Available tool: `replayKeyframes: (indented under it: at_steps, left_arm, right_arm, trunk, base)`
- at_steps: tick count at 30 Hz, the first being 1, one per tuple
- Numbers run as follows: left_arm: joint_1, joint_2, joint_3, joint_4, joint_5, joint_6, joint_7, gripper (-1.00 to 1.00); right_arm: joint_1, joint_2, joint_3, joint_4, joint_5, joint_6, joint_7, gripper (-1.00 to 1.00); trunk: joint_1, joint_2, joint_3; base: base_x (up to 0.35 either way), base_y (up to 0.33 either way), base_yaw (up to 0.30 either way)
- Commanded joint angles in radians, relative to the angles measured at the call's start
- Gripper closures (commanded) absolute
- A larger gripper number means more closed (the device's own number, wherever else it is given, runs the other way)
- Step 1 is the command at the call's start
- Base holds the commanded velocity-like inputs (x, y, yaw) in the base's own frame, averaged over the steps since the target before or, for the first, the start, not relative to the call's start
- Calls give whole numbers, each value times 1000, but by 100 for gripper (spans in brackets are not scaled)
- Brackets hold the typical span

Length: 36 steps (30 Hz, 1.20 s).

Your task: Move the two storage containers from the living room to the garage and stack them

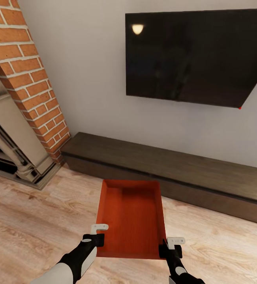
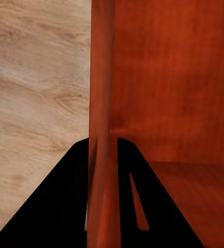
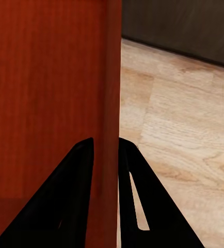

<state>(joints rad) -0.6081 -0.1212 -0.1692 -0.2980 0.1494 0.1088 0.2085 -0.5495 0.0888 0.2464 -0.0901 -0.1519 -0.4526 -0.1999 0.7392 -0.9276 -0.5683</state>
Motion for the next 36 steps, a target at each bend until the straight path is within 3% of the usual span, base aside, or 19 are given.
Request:
replayKeyframes:
  at_steps: [1,36]
  left_arm:
    - [1,0,-7,2,21,8,11,100]
    - [1,0,-7,2,21,8,11,100]
  right_arm:
    - [-1,1,8,-5,-11,-34,2,100]
    - [-1,0,8,-5,-11,-35,2,100]
  trunk:
    - [0,-1,1]
    - [0,-1,57]
  base:
    - [0,0,0]
    - [0,0,0]
